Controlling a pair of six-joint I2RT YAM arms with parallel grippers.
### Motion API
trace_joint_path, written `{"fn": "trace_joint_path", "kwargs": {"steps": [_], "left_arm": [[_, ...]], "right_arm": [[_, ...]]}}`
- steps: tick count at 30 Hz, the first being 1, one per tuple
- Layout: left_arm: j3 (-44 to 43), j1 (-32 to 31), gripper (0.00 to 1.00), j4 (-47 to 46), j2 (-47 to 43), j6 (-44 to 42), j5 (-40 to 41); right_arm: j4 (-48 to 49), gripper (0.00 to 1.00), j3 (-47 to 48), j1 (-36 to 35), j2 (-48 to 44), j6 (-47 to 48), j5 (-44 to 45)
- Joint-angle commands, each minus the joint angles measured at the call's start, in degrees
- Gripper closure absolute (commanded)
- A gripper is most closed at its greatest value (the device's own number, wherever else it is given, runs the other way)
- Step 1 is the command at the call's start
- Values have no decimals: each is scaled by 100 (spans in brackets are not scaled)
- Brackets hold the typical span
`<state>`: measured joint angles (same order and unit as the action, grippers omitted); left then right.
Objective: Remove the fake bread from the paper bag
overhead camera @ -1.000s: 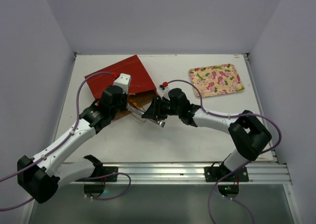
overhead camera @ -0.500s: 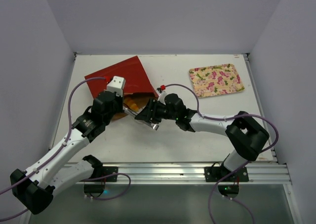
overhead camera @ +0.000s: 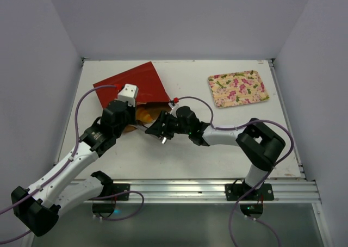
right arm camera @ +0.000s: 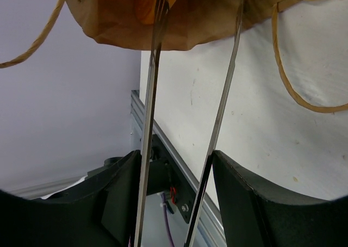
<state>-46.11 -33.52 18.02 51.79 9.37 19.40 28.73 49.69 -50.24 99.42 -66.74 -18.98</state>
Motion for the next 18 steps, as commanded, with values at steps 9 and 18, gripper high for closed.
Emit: {"fn": "trace_joint_path", "kwargs": {"steps": [9,18], "left_arm": [[5,-23,100,-246,-116,-40,-94],[14,-14,100,-264,-143,-49,-77]], "right_arm": [[730,41,357,-65,209,-304,44],[643,41,199,-135,-98,-252,88]]}}
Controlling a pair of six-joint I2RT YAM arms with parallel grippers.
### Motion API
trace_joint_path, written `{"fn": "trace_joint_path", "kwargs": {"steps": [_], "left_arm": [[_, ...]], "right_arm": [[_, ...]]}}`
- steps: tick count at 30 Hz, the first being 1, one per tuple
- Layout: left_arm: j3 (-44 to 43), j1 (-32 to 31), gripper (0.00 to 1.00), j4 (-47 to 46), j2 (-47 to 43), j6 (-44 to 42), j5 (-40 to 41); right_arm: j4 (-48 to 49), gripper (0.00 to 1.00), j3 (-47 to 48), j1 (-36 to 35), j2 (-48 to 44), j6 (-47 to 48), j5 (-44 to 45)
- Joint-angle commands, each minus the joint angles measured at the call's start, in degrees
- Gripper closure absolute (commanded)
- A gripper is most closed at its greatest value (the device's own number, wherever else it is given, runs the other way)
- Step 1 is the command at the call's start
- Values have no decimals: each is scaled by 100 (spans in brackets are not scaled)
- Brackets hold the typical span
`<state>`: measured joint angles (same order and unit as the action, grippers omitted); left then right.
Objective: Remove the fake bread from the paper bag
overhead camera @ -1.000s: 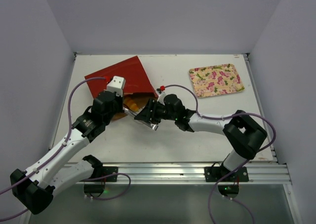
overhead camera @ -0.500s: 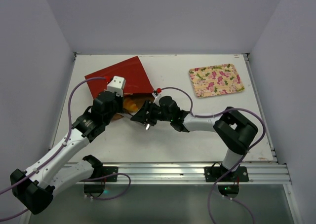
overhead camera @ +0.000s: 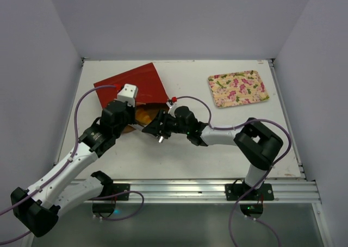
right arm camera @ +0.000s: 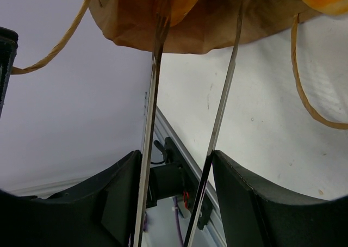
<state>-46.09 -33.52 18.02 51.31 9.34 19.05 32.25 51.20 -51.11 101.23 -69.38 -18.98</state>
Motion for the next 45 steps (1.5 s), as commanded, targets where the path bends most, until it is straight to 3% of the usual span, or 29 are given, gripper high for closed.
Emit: {"fn": "trace_joint_path", "kwargs": {"steps": [1,16,45], "left_arm": [[12,-23,100,-255,-103,-47,-42],[29,-23,100,-264,-165,-38,-77],[65,-23,100,-369,-270,-47,-244]], "right_arm": [[265,41,31,-48,-349,30,105],[273,42,4,-57,-455,30,123],[598,42,681,-57,502,-225,61]]}}
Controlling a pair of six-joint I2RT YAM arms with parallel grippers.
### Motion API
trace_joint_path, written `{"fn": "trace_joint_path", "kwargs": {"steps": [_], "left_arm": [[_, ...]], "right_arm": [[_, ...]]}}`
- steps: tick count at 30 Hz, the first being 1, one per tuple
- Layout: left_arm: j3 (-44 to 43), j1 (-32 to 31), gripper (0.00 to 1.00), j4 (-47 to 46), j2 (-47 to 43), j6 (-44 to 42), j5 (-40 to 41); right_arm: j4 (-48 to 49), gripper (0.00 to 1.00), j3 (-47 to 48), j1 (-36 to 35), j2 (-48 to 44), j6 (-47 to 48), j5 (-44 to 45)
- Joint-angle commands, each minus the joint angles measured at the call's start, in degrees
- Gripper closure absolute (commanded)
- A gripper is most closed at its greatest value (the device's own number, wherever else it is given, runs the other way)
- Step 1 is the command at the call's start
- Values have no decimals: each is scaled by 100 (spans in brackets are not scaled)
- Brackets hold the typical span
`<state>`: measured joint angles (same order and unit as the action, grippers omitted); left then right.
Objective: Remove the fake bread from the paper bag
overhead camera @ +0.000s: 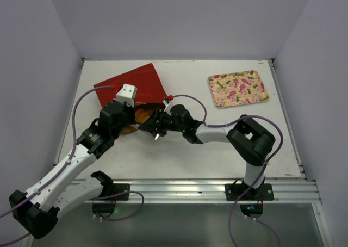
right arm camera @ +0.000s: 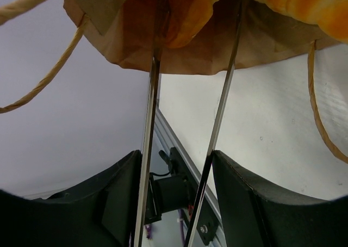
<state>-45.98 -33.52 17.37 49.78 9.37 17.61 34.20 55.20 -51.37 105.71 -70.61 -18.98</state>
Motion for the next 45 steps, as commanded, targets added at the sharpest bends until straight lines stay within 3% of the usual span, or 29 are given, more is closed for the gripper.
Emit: {"fn": "trace_joint_path", "kwargs": {"steps": [1,8,14,45], "left_arm": [[54,-15,100,-304,-118,-40,-99],[71,-23,100,-330,-109,-49,-73],[54,-23,100,-269,110,-40,85],[1,-14,100,-198,375,65,516]], "right_arm": [[421,42,298,-30,81,-111,53],[711,63,491,-30,353,-304,-97],[703,68,387,-30,205,-278,-114],[-255,69,-228,-22,-929,337,-571]]}}
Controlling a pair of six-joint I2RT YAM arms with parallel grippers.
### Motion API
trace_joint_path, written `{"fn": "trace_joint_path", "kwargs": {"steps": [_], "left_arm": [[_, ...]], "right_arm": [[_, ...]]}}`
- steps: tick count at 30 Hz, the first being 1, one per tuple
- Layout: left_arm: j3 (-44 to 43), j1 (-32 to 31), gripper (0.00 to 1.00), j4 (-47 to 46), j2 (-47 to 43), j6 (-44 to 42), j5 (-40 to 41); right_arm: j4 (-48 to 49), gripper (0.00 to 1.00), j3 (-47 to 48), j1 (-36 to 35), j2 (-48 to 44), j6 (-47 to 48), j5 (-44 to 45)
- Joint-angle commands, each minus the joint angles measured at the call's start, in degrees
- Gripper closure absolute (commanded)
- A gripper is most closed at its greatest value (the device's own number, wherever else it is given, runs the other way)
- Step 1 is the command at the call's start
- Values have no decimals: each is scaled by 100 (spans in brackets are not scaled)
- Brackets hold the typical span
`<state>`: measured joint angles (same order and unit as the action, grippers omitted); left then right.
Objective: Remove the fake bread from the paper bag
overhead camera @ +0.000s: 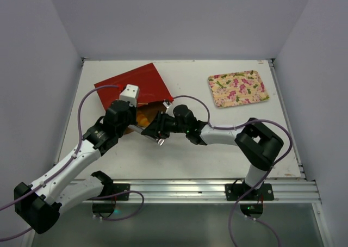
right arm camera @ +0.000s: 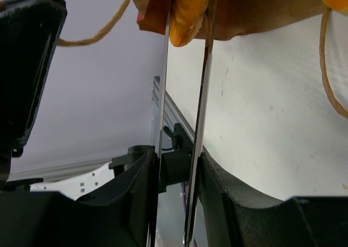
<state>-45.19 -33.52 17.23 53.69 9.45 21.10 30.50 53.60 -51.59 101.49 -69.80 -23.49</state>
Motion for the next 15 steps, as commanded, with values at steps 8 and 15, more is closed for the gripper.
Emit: {"fn": "trace_joint_path", "kwargs": {"steps": [8,15], "left_arm": [[-104,-6,100,-150,-17,65,175],[-104,3,100,-150,-69,83,201]], "right_arm": [[-43,69,-728,0,-1130,441,-192],[-922,69,-1272,0,-2035,898,1]]}}
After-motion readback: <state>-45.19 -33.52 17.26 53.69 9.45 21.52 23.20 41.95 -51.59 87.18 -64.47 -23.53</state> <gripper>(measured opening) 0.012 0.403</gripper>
